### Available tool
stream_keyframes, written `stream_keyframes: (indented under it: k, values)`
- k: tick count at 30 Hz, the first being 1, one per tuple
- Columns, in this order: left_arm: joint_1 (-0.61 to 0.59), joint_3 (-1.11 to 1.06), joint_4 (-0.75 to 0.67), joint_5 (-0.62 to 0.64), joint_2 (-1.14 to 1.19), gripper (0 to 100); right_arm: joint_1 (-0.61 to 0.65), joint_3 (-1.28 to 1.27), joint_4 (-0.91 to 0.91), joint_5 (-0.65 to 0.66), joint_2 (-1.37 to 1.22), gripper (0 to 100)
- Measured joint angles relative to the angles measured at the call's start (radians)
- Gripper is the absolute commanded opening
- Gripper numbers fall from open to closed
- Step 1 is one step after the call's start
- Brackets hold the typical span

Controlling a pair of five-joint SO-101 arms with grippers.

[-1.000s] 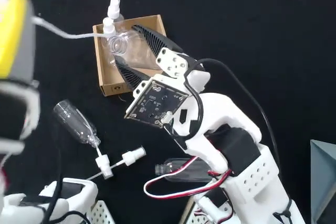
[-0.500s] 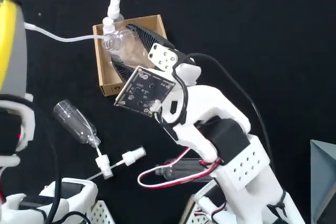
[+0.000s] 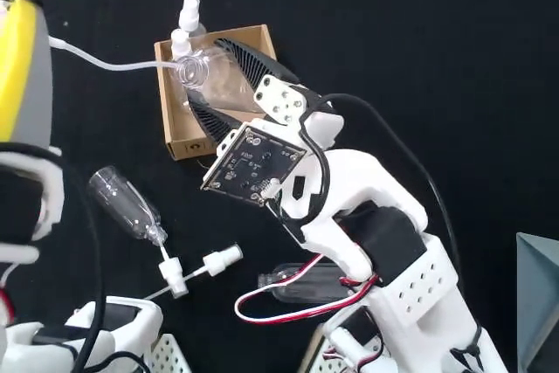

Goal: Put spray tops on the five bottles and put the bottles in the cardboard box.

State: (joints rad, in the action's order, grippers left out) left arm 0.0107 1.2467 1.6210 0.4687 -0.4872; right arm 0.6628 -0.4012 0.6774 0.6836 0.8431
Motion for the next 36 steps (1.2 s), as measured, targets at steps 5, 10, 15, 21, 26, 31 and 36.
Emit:
stream_keyframes:
  k: [5,10,15,21,26,31,36]
  values:
    - [0.06,-0.107,-0.037,0.0,0.003,3,0.0,0.0,0.0,0.0,0.0,1.2]
    - [0.086,-0.198,-0.075,0.0,0.003,3,0.0,0.0,0.0,0.0,0.0,1.2]
    - [0.094,-0.227,-0.092,0.0,0.014,3,0.0,0.0,-0.002,-0.008,0.0,1.2]
    - [0.094,-0.227,-0.092,0.0,0.006,3,0.0,0.0,-0.006,-0.13,0.0,1.2]
    - [0.095,-0.227,-0.092,0.0,0.006,3,0.0,0.0,-0.006,-0.149,0.0,1.2]
    - [0.127,-0.227,-0.092,-0.011,0.012,3,0.0,0.008,-0.006,-0.153,0.0,1.2]
    - [0.218,-0.227,-0.092,-0.055,0.063,3,0.0,0.017,-0.006,-0.184,0.0,1.2]
